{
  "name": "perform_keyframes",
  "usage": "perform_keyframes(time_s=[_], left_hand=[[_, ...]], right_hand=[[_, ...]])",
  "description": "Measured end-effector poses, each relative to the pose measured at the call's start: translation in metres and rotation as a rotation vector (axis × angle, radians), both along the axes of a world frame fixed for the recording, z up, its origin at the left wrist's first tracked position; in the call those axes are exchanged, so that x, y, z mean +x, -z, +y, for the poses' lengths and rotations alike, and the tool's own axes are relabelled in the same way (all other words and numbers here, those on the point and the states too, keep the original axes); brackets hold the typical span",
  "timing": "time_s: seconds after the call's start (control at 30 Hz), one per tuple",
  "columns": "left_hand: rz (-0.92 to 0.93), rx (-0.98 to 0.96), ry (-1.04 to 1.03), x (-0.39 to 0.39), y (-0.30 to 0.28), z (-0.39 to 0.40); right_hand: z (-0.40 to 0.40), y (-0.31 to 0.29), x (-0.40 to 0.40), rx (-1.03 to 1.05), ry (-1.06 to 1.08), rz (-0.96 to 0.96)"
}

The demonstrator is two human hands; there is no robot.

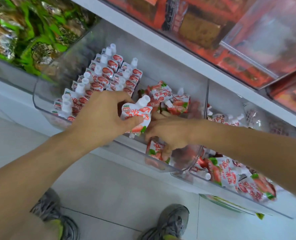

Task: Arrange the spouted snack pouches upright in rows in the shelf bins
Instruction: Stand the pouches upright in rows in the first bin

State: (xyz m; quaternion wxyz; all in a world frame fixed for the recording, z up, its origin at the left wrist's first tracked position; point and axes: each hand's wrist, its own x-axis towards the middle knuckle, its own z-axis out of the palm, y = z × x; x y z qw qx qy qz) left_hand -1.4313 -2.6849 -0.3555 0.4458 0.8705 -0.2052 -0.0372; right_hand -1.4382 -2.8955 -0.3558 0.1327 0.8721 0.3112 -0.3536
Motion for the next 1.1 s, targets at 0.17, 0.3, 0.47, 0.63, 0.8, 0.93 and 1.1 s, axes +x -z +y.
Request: perform_keyframes(time_s=[0.17, 0.3, 0.47, 0.63, 0.8, 0.93, 1.1], left_hand=[[-0.020, 0.005, -0.021, 0.000, -0.001, 0.002], [-0.011, 0.008, -0.017, 0.000, -0.001, -0.003], [-0.037, -0.004, -0.004, -0.002, 0.001, -0.010], [-0.002, -0.036, -0.019, -0.004, 0.000, -0.019], [0.299, -0.132, 0.090, -0.012, -0.010, -0.029], [0.350, -0.059, 0.307, -0.012, -0.018, -0.025], [0.424, -0.190, 0.404, -0.015, -0.019, -0.028]], right_hand=[[-0.005, -0.010, -0.013, 0.062, 0.071, -0.132], [-0.011, -0.025, -0.024, 0.128, -0.011, -0.312], [-0.006, -0.044, -0.030, 0.293, 0.226, -0.215], [-0.004, -0.055, -0.038, 0.575, 0.480, -0.158], [-0.009, -0.058, -0.052, 0.683, 0.607, -0.243], [-0.007, -0.053, -0.065, 0.778, 0.816, -0.405], [-0.020, -0.057, -0.073, 1.113, 1.064, -0.099]])
